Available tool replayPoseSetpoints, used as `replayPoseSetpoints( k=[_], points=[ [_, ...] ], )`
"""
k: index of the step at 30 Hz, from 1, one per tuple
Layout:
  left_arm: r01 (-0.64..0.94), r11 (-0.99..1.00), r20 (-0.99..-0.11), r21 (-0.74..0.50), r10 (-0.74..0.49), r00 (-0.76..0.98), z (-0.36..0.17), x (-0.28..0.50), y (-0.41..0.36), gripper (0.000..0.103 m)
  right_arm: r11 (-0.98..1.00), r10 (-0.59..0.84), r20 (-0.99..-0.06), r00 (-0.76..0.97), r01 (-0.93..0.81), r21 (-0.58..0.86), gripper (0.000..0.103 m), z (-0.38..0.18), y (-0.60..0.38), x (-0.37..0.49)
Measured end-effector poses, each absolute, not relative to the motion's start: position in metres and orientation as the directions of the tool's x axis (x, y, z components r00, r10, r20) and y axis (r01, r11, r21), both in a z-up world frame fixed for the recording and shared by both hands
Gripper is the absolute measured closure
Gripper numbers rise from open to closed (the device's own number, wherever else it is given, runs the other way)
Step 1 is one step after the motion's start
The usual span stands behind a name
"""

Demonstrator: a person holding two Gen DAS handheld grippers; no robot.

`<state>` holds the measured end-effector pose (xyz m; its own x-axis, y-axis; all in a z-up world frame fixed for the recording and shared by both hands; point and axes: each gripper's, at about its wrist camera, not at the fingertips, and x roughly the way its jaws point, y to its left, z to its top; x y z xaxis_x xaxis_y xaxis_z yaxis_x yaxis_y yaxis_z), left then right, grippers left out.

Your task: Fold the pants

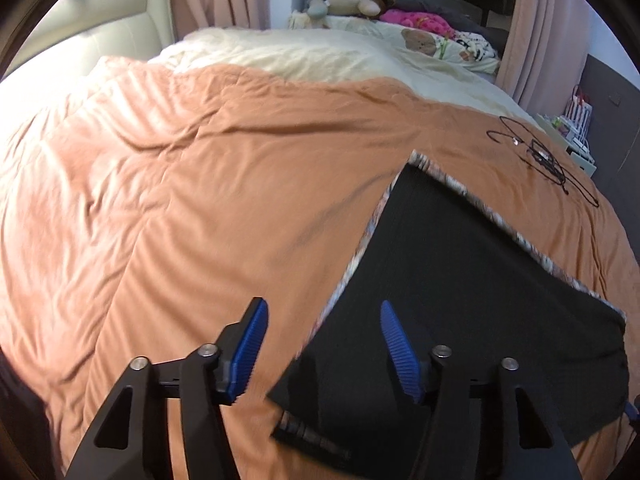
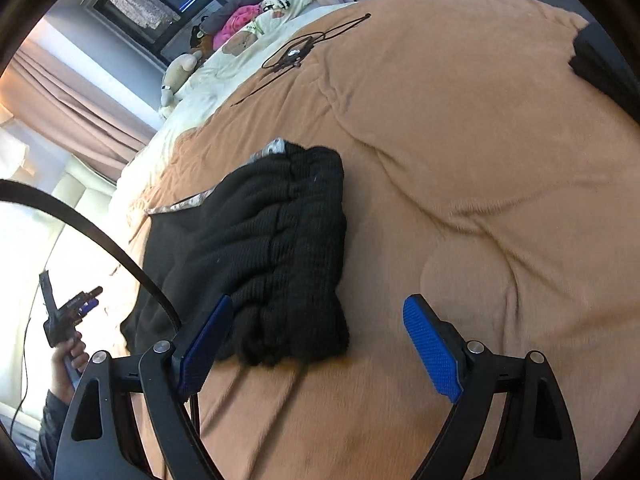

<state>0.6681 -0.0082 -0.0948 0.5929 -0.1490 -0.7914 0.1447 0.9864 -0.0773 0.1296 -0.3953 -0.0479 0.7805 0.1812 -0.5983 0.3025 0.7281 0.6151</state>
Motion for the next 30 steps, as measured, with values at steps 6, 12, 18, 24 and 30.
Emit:
replayPoseSetpoints(
  k=[6,12,18,24,30],
  points=[
    [0.102,0.988,-0.825,-0.117,-0.154,0.543,-0.112,0.641,0.012,0.049,0.694,0.23,-0.581,0.78,0.287,0.66,0.023,-0.054,-0.393,0.114],
    [0.09,0.977,-0.836,-0.195,-0.214,0.506,-0.133,0.621,0.022,0.049,0.659,0.302,-0.546,0.781,0.243,0.712,0.028,-0.064,-0.395,0.111],
    [0.079,0.951,-0.827,-0.298,-0.298,0.476,-0.147,0.617,0.026,0.049,0.596,0.378,-0.492,0.784,0.2,0.778,0.028,-0.079,-0.402,0.127],
    [0.053,0.934,-0.829,-0.354,-0.339,0.445,-0.163,0.622,0.023,0.049,0.549,0.414,-0.46,0.785,0.189,0.815,0.028,-0.099,-0.414,0.159],
    [0.027,0.929,-0.831,-0.37,-0.343,0.438,-0.175,0.622,0.021,0.072,0.551,0.321,-0.487,0.812,0.258,0.793,0.057,-0.108,-0.436,0.153]
  ],
)
